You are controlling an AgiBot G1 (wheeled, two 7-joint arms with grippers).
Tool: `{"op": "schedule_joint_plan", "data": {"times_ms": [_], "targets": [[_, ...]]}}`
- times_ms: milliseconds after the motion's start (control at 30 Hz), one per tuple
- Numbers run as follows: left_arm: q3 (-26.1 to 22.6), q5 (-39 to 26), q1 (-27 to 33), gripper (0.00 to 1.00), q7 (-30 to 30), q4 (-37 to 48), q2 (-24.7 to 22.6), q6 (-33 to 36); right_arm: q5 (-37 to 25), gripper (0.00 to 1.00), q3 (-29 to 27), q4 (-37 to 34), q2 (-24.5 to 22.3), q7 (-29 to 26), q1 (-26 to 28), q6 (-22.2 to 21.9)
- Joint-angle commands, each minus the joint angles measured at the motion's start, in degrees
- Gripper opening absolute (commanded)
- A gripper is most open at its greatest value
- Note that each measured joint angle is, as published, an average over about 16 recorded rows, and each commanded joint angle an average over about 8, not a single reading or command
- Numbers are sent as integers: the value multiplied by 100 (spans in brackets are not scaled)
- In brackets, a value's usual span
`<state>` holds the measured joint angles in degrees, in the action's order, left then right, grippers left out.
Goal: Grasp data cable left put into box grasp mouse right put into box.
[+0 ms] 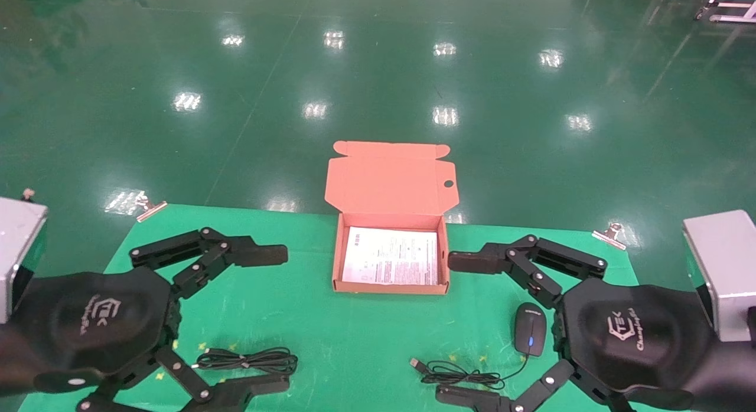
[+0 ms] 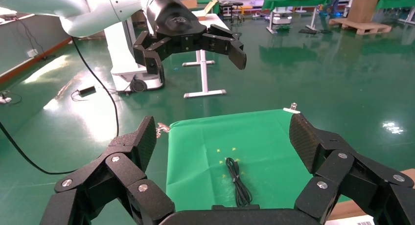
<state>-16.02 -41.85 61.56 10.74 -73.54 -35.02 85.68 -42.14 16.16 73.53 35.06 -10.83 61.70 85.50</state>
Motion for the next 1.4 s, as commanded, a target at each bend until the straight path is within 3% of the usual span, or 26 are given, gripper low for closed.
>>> {"op": "schedule_joint_plan", "data": {"times_ms": [33, 600, 833, 1033, 1233, 1400], "targets": [[0, 0, 0, 100, 0, 0, 0, 0, 0, 100, 0, 0, 0, 0, 0, 0], [-15, -52, 14, 100, -12, -3, 11, 9, -26, 100, -2, 4, -9, 19, 9, -8], [-314, -804, 325, 100, -49, -56, 44, 136, -748, 100, 217, 165, -89, 202, 379, 136], [-816, -2098, 930, 100, -59, -239, -106, 162, -2250, 100, 1047, 326, 74, 589, 1406, 464], [-1419, -3540, 1601, 100, -99, -317, -507, 163, -3752, 100, 2503, 361, 446, 1174, 2591, 548], [-1939, -4616, 2054, 100, -84, -311, -900, 192, -4605, 100, 3636, 347, 766, 1448, 3251, 504]]}}
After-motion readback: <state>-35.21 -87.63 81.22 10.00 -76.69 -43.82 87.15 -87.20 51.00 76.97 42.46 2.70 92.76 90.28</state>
